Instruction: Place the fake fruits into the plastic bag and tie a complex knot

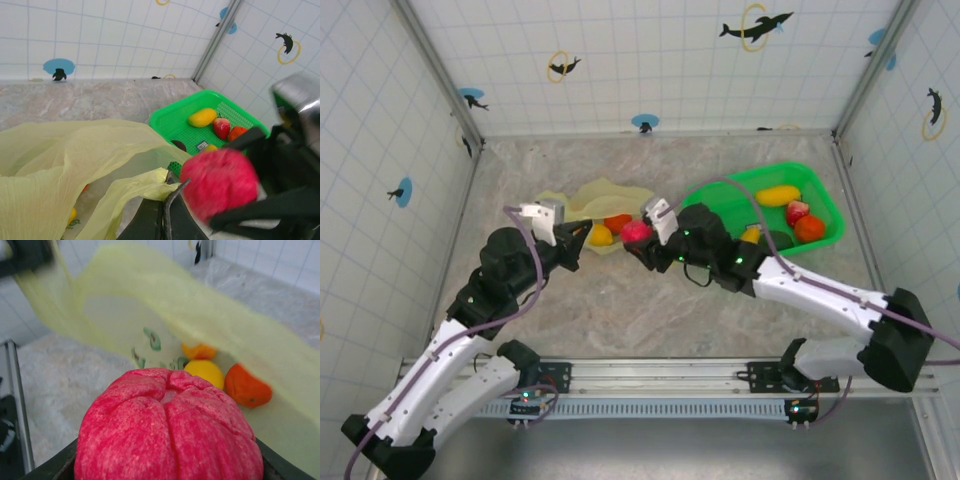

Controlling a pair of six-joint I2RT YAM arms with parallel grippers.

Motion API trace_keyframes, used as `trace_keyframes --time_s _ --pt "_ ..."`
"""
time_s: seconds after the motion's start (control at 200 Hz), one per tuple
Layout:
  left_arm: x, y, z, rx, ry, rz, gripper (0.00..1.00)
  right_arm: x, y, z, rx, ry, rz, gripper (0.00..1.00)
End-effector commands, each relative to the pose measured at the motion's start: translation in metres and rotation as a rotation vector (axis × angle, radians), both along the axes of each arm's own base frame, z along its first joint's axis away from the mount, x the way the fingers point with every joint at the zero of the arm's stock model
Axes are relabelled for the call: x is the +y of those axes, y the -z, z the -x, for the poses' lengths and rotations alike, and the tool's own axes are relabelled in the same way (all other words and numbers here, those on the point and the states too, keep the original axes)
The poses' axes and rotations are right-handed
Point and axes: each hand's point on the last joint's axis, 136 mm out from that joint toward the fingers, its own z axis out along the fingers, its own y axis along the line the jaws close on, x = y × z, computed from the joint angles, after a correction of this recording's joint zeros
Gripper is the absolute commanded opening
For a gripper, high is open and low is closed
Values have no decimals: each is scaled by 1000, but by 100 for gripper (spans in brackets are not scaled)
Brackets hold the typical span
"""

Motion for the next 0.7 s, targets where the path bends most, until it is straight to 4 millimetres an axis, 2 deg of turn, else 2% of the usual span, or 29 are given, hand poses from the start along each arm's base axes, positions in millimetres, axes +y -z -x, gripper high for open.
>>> trace_keyframes --time_s 0.0,0.1,0.26,0.425,0.46,0.57,0.696 --pt "8 -5 0 -1 -35 12 0 10 27 -13 -20 42 29 56" --pt "9 -3 2 4 -34 10 0 27 38 -29 -26 82 43 57" --pt "11 -3 4 3 -38 12 0 50 52 -75 -45 206 66 57" --pt "13 -9 3 -6 -47 10 0 89 57 -110 -19 223 22 60" --pt "13 -10 3 -7 -50 7 0 96 66 -118 -12 232 36 61" --pt "13 -13 2 -13 -52 6 0 116 73 -138 -3 244 42 63" --pt "13 -11 0 -9 -59 -2 0 125 90 -163 21 299 61 63"
